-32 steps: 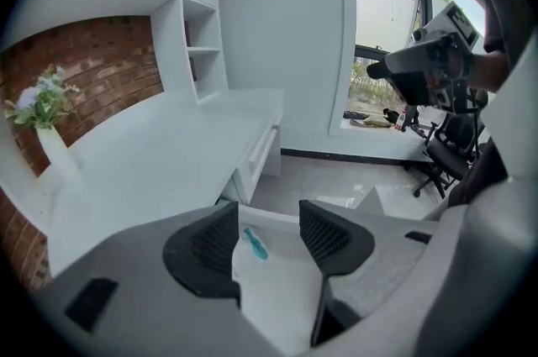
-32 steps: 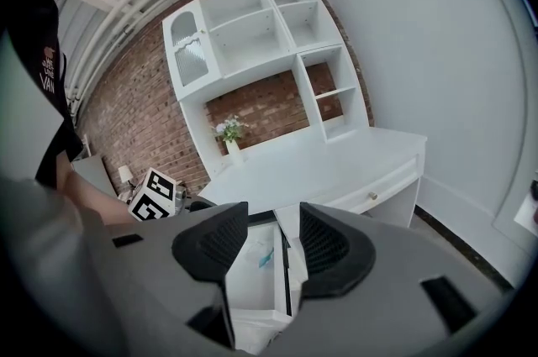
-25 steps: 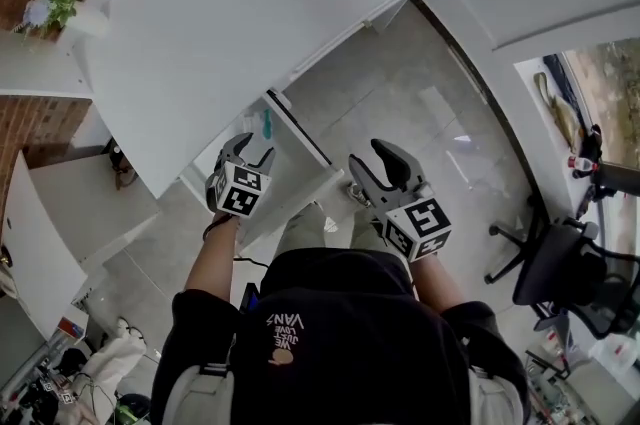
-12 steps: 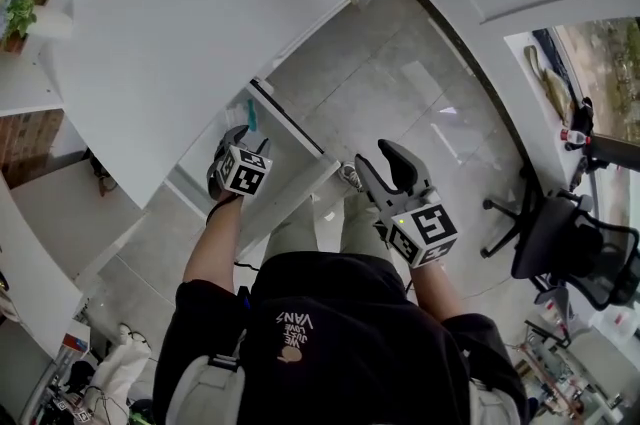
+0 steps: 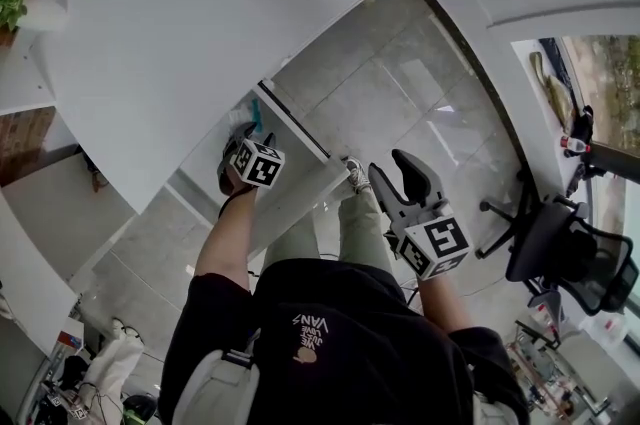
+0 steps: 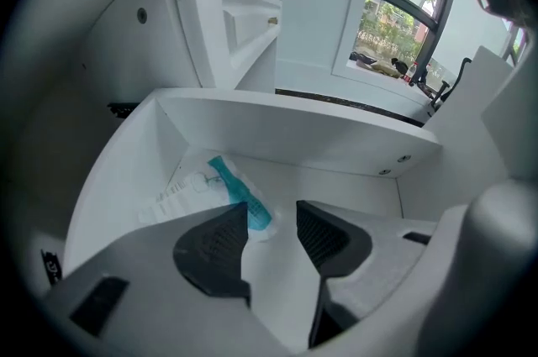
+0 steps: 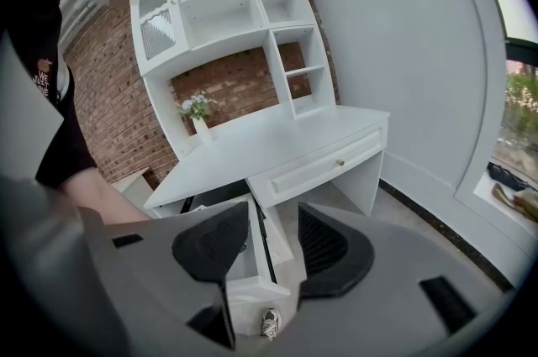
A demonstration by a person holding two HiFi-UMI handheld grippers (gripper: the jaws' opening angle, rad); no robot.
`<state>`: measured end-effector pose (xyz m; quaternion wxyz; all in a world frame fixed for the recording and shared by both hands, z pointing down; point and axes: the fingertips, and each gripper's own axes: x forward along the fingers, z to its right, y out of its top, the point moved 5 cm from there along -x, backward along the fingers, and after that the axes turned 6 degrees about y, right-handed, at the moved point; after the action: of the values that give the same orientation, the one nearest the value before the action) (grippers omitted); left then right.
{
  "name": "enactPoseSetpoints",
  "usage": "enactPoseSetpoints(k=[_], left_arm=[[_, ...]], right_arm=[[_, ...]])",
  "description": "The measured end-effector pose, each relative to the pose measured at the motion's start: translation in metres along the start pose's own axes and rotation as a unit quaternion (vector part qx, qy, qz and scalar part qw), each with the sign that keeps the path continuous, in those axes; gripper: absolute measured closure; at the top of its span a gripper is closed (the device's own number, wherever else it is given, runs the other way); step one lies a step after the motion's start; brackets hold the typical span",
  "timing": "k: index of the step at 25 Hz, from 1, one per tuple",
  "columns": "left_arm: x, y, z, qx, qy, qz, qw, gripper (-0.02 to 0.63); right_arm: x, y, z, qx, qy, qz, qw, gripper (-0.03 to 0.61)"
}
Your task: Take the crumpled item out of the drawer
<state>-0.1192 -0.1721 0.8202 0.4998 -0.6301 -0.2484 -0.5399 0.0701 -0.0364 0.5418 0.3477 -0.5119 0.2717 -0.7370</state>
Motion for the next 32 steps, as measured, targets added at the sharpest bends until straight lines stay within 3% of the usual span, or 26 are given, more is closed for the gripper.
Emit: enactPoseSetpoints(k=[8, 21, 32], left_arm=[[0.002, 0.001, -0.011, 0.005, 0.050, -0.013, 0.9987, 0.601], [-0.033, 0.000, -0.005, -0.043, 0.056, -0.010, 0.9974, 0.607], [-0.095, -0.006, -0.001, -0.140, 0.095, 0.030, 0.9851, 0.609]], right_arm=[[0.009, -0.001, 0.001, -0.003, 0.015, -0.009, 1.000, 0.411], [0.002, 0.015, 0.005, -0.019, 0.053, -0.007, 0.998, 0.411], [-0.017, 0.025, 0.005, -0.042, 0.100, 0.000, 0.994, 0.411]])
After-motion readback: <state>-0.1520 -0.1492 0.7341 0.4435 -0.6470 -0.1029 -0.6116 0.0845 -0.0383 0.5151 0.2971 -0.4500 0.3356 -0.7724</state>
